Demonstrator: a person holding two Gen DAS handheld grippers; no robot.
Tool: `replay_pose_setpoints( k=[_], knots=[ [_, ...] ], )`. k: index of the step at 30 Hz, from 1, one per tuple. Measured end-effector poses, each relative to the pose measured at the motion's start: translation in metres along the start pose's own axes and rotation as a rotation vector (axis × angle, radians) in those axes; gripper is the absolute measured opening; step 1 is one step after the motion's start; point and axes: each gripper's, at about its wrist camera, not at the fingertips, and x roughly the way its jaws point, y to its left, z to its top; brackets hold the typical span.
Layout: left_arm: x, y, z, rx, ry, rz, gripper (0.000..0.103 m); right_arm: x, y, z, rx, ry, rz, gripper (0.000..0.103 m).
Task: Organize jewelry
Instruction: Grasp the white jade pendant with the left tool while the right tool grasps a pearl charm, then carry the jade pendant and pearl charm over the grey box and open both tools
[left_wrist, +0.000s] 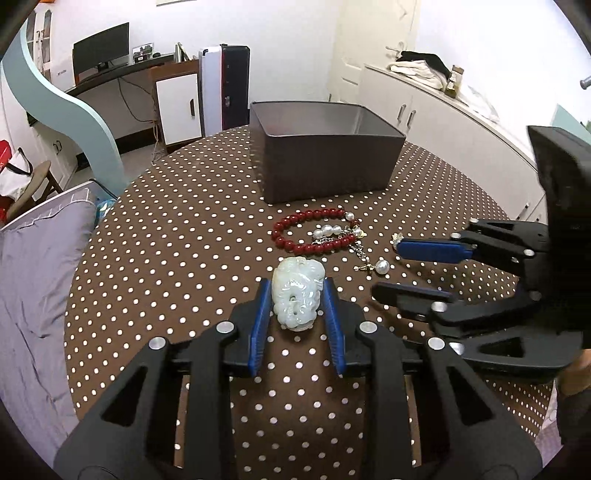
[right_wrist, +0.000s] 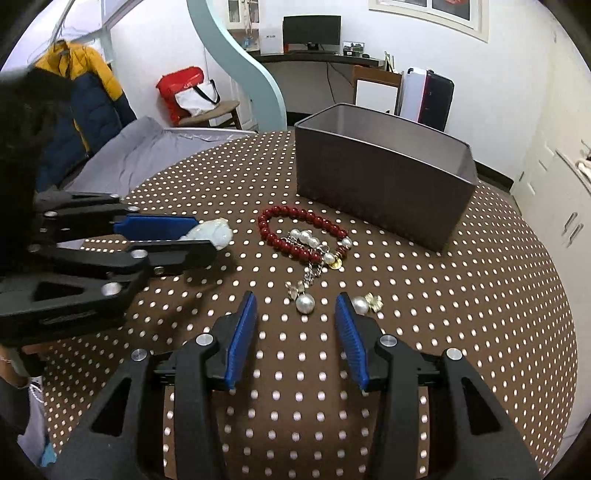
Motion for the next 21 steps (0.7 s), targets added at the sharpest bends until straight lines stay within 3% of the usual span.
replay_pose_setpoints(
  k=[2, 8, 15, 21],
  knots=[
    [-0.001, 0.002, -0.001, -0.005, -0.001, -0.008, 0.028, 0.005, 0.000, 0.002, -0.004, 0.008, -0.003, 0.040],
    [-0.001, 0.003, 0.001, -0.013, -0.004, -0.029, 0.028, 0.013, 0.001, 0.005, -0.040, 0.035, -0.031, 0.009],
    [-0.006, 0.002, 0.016, -0.019, -0.026, -0.096, 0.028, 0.004, -0.005, 0.004, -0.023, 0.027, 0.006, 0.009],
    [-0.008, -0.005, 0.046, -0.014, -0.057, -0.145, 0.028, -0.031, -0.039, 0.024, 0.055, -0.050, 0.060, 0.009]
  ],
)
